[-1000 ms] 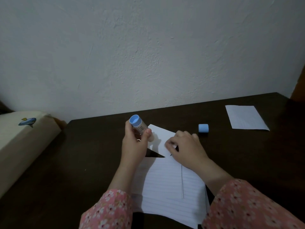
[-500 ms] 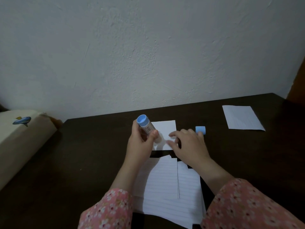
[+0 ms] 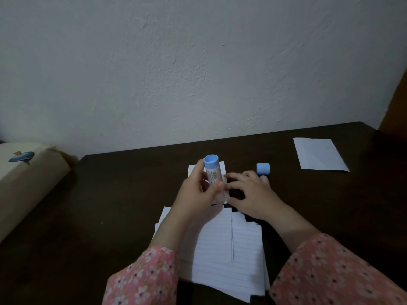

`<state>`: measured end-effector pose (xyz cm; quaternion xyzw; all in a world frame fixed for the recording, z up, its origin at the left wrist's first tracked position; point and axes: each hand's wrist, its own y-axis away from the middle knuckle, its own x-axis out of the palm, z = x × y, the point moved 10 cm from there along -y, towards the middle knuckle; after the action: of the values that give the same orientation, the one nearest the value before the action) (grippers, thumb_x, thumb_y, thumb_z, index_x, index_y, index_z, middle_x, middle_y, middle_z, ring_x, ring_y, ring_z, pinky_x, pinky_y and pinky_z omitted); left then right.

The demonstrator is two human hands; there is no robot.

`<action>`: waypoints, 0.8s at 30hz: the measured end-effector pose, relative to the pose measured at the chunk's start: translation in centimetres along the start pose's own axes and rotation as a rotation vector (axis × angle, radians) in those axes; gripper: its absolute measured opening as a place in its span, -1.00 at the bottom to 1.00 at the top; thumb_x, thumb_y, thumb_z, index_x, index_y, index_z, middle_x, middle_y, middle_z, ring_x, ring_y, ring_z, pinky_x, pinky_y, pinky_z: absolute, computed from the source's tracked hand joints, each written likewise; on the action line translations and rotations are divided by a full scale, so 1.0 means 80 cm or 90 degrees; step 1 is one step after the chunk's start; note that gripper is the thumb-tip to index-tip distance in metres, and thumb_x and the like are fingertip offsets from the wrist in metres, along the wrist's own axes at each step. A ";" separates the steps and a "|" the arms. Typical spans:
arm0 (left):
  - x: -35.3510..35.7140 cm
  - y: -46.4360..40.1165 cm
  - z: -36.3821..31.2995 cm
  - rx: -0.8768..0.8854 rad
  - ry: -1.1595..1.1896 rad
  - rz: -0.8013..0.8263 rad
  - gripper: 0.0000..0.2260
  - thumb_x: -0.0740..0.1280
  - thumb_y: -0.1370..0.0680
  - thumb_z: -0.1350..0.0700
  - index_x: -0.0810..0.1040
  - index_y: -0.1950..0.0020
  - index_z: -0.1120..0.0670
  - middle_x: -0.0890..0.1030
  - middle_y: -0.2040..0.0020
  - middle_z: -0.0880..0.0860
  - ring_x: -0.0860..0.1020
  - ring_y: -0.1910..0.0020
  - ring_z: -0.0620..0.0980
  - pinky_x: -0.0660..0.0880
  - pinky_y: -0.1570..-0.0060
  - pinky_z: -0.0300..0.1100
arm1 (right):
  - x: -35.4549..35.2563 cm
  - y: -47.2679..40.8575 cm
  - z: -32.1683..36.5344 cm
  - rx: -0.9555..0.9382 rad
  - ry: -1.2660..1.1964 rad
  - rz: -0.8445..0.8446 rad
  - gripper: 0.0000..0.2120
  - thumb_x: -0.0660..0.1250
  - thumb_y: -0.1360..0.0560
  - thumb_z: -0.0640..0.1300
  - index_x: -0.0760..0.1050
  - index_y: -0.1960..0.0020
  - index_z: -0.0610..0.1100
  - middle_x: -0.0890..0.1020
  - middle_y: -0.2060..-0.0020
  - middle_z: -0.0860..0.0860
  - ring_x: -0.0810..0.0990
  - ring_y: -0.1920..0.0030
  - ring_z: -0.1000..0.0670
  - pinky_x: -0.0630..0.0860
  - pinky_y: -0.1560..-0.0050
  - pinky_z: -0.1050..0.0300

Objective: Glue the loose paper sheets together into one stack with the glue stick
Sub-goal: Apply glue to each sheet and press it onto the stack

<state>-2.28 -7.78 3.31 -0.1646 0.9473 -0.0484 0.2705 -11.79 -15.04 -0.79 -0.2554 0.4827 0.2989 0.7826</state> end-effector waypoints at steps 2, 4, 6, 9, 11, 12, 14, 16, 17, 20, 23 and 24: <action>0.001 0.001 0.000 0.004 0.005 0.001 -0.65 0.36 -0.54 0.13 0.34 -0.22 -0.19 0.54 0.03 -0.17 0.49 0.12 -0.46 0.43 0.25 -0.53 | -0.002 0.002 0.002 0.002 0.005 -0.007 -0.64 0.23 -0.55 0.08 0.41 -0.35 0.18 0.28 -0.44 0.24 0.16 -0.40 0.06 0.13 -0.36 -0.06; 0.002 0.002 0.002 0.009 0.005 0.000 -0.66 0.37 -0.53 0.13 0.37 -0.17 -0.21 0.57 0.04 -0.16 0.52 0.09 -0.37 0.46 0.20 -0.48 | -0.003 0.003 0.004 -0.001 0.011 -0.017 -0.67 0.20 -0.56 0.09 0.43 -0.31 0.14 0.31 -0.43 0.22 0.18 -0.38 0.06 0.15 -0.33 -0.06; 0.002 0.004 0.005 0.011 -0.001 0.005 -0.65 0.38 -0.53 0.12 0.40 -0.21 -0.21 0.59 0.02 -0.15 0.55 0.07 -0.25 0.49 0.14 -0.41 | -0.002 0.003 0.005 0.001 0.016 -0.011 -0.68 0.19 -0.56 0.09 0.43 -0.29 0.11 0.31 -0.42 0.21 0.19 -0.38 0.05 0.16 -0.32 -0.07; 0.002 0.005 0.009 0.005 -0.004 0.024 -0.57 0.37 -0.53 0.14 0.37 -0.34 -0.17 0.58 -0.02 -0.18 0.55 0.01 -0.22 0.48 0.10 -0.38 | -0.001 0.001 0.004 0.013 0.005 -0.002 -0.70 0.22 -0.55 0.06 0.43 -0.27 0.13 0.30 -0.42 0.21 0.18 -0.38 0.05 0.16 -0.33 -0.08; -0.002 0.004 0.012 -0.001 -0.004 0.022 -0.54 0.37 -0.54 0.15 0.36 -0.36 -0.17 0.57 -0.05 -0.17 0.55 -0.02 -0.21 0.48 0.07 -0.36 | 0.000 -0.001 0.003 0.019 -0.002 -0.001 -0.71 0.25 -0.53 0.03 0.43 -0.25 0.15 0.30 -0.42 0.23 0.17 -0.39 0.05 0.15 -0.34 -0.09; -0.005 0.004 0.013 -0.006 -0.010 0.019 -0.54 0.37 -0.54 0.14 0.35 -0.37 -0.19 0.56 -0.06 -0.16 0.54 -0.03 -0.20 0.48 0.07 -0.34 | 0.001 -0.001 0.002 0.021 -0.004 0.002 -0.70 0.27 -0.52 0.02 0.43 -0.25 0.16 0.29 -0.42 0.23 0.16 -0.40 0.06 0.14 -0.35 -0.09; -0.012 0.004 0.017 -0.019 -0.022 0.013 -0.54 0.36 -0.54 0.13 0.33 -0.35 -0.23 0.54 -0.08 -0.16 0.52 -0.03 -0.19 0.47 0.07 -0.32 | 0.003 -0.002 0.000 0.026 -0.006 0.004 -0.67 0.28 -0.52 0.02 0.43 -0.27 0.18 0.29 -0.42 0.24 0.15 -0.40 0.06 0.13 -0.36 -0.09; -0.022 0.003 0.024 -0.035 -0.024 0.004 -0.55 0.36 -0.54 0.13 0.33 -0.33 -0.26 0.53 -0.09 -0.16 0.51 -0.03 -0.20 0.45 0.05 -0.30 | 0.003 -0.002 -0.002 0.028 -0.004 0.002 -0.65 0.27 -0.52 0.02 0.41 -0.29 0.18 0.29 -0.42 0.25 0.15 -0.40 0.06 0.14 -0.35 -0.08; -0.027 0.003 0.028 -0.041 -0.022 0.001 -0.55 0.36 -0.54 0.12 0.34 -0.33 -0.26 0.53 -0.11 -0.15 0.51 -0.04 -0.19 0.46 0.02 -0.27 | 0.003 -0.002 -0.002 0.029 -0.004 0.001 -0.65 0.27 -0.52 0.02 0.41 -0.30 0.18 0.29 -0.42 0.25 0.15 -0.40 0.07 0.14 -0.34 -0.07; -0.040 0.004 0.038 -0.054 -0.010 0.001 -0.54 0.37 -0.53 0.13 0.35 -0.32 -0.27 0.53 -0.15 -0.14 0.50 -0.12 -0.16 0.48 -0.12 -0.16 | 0.004 -0.002 -0.003 0.029 -0.012 -0.004 -0.65 0.27 -0.51 0.01 0.42 -0.29 0.18 0.29 -0.41 0.26 0.16 -0.40 0.07 0.13 -0.32 -0.05; -0.052 0.007 0.043 -0.061 0.015 -0.005 -0.56 0.37 -0.53 0.17 0.39 -0.21 -0.33 0.52 -0.13 -0.22 0.48 -0.13 -0.22 0.45 -0.05 -0.26 | 0.004 -0.002 -0.004 0.027 -0.012 -0.010 -0.65 0.27 -0.51 0.01 0.42 -0.29 0.19 0.30 -0.41 0.27 0.15 -0.39 0.08 0.12 -0.32 -0.05; -0.054 0.009 0.044 -0.062 0.020 -0.007 -0.56 0.37 -0.53 0.18 0.38 -0.17 -0.34 0.51 -0.11 -0.25 0.47 -0.11 -0.25 0.43 0.01 -0.32 | 0.004 -0.002 -0.004 0.027 -0.011 -0.011 -0.64 0.27 -0.51 0.00 0.42 -0.29 0.19 0.30 -0.40 0.28 0.15 -0.39 0.08 0.12 -0.33 -0.05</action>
<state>2.83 -5.68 2.34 -0.1816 0.9517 -0.0064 0.2474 -11.74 -15.33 -1.19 -0.2399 0.4798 0.2840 0.7947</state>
